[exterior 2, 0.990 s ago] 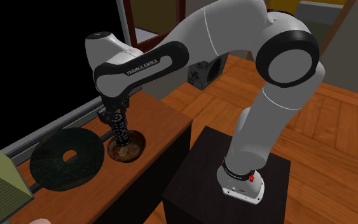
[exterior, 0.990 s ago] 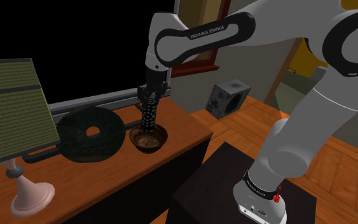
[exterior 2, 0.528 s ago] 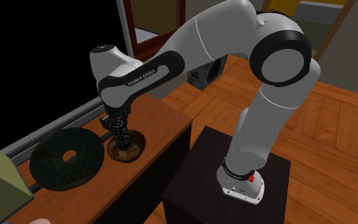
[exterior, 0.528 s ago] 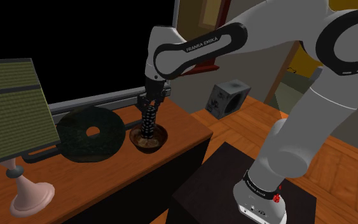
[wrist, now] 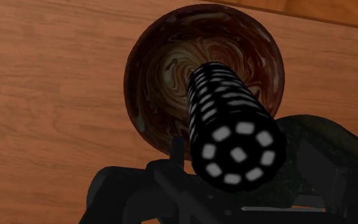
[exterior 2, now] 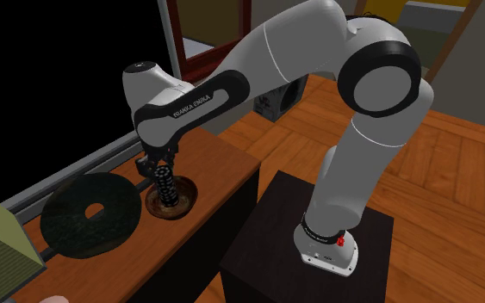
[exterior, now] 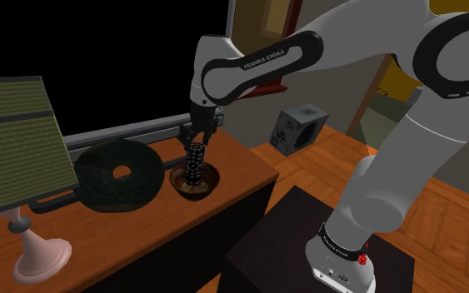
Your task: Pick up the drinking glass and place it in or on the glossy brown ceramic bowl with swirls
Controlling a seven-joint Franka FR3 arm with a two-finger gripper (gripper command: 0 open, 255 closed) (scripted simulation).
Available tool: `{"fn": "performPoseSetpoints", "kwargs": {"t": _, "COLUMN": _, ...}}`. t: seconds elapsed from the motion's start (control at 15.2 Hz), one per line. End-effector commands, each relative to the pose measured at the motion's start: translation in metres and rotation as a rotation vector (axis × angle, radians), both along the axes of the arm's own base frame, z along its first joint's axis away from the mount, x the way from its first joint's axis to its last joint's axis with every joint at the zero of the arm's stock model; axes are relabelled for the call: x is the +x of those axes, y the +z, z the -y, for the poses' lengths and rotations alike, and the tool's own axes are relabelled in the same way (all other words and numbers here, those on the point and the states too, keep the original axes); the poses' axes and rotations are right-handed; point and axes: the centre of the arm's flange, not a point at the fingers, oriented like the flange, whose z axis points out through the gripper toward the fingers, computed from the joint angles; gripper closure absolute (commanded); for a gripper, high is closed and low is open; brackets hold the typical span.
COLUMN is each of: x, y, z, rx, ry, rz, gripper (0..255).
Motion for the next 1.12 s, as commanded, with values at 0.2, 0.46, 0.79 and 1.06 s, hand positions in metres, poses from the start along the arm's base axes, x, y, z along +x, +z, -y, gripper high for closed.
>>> {"fn": "performPoseSetpoints", "kwargs": {"t": 0.2, "x": 0.0, "y": 0.0, "z": 0.0, "rx": 0.0, "ry": 0.0, "rz": 0.0, "gripper": 0}}
{"fn": "performPoseSetpoints", "kwargs": {"t": 0.46, "x": -0.003, "y": 0.04, "z": 0.003, "rx": 0.0, "ry": 0.0, "rz": 0.0, "gripper": 0}}
{"fn": "performPoseSetpoints", "kwargs": {"t": 0.79, "x": -0.003, "y": 0.05, "z": 0.004, "rx": 0.0, "ry": 0.0, "rz": 0.0, "gripper": 0}}
{"fn": "performPoseSetpoints", "kwargs": {"t": 1.06, "x": -0.003, "y": 0.05, "z": 0.004, "rx": 0.0, "ry": 0.0, "rz": 0.0, "gripper": 0}}
